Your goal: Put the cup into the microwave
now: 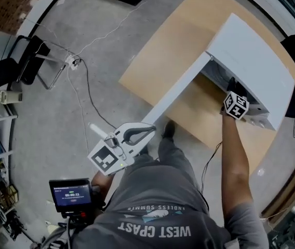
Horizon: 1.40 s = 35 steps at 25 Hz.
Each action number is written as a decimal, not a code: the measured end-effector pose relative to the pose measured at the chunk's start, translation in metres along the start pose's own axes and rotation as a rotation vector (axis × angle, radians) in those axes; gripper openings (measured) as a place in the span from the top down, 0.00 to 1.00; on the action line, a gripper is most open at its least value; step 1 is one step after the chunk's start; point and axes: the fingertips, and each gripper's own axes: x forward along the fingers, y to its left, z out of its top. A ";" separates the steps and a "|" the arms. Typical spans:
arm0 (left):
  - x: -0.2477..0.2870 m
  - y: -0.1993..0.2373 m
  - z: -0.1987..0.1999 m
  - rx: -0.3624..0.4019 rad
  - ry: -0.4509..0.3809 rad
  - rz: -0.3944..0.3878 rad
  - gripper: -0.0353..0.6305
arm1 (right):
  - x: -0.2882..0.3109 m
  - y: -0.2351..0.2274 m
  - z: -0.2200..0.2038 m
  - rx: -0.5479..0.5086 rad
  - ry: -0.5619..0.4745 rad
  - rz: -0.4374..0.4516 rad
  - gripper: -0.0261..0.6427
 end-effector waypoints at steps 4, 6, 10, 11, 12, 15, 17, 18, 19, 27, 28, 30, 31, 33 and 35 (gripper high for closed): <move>0.013 0.002 0.022 -0.013 -0.088 -0.010 0.91 | 0.003 -0.018 0.017 -0.011 0.012 -0.004 0.86; 0.015 0.008 0.019 0.011 -0.125 0.003 0.91 | 0.014 -0.011 0.005 0.002 0.020 0.014 0.85; -0.002 0.010 0.011 0.033 -0.143 0.021 0.91 | 0.014 0.009 -0.017 0.039 0.052 0.032 0.77; -0.007 0.009 0.010 0.041 -0.147 0.020 0.91 | 0.009 0.013 -0.018 0.040 0.055 0.028 0.77; -0.011 0.008 0.009 0.050 -0.152 0.018 0.91 | 0.005 0.015 -0.019 0.041 0.054 0.023 0.77; -0.019 0.006 0.007 0.076 -0.164 0.018 0.91 | -0.006 0.018 -0.028 0.041 0.049 0.015 0.77; -0.022 0.006 0.005 0.084 -0.171 0.020 0.91 | -0.012 0.021 -0.034 0.042 0.043 0.016 0.77; -0.024 0.005 0.004 0.087 -0.175 0.020 0.91 | -0.016 0.023 -0.035 0.044 0.038 0.018 0.77; -0.026 0.005 0.002 0.091 -0.178 0.020 0.91 | -0.022 0.025 -0.037 0.045 0.032 0.018 0.77; -0.064 -0.011 0.004 0.132 -0.211 -0.017 0.91 | -0.075 0.033 -0.032 0.057 0.022 -0.035 0.77; -0.071 -0.013 0.008 0.139 -0.217 -0.020 0.91 | -0.084 0.035 -0.024 0.057 0.016 -0.040 0.77; -0.082 -0.015 0.008 0.155 -0.222 -0.020 0.91 | -0.100 0.042 -0.018 0.060 -0.001 -0.046 0.77; -0.086 -0.016 0.006 0.162 -0.224 -0.022 0.91 | -0.107 0.046 -0.019 0.061 -0.007 -0.047 0.77; -0.097 -0.022 0.007 0.176 -0.236 -0.031 0.91 | -0.128 0.051 -0.016 0.057 -0.014 -0.048 0.77; -0.118 -0.039 0.025 0.188 -0.255 -0.047 0.91 | -0.166 0.057 0.009 0.036 -0.026 -0.050 0.77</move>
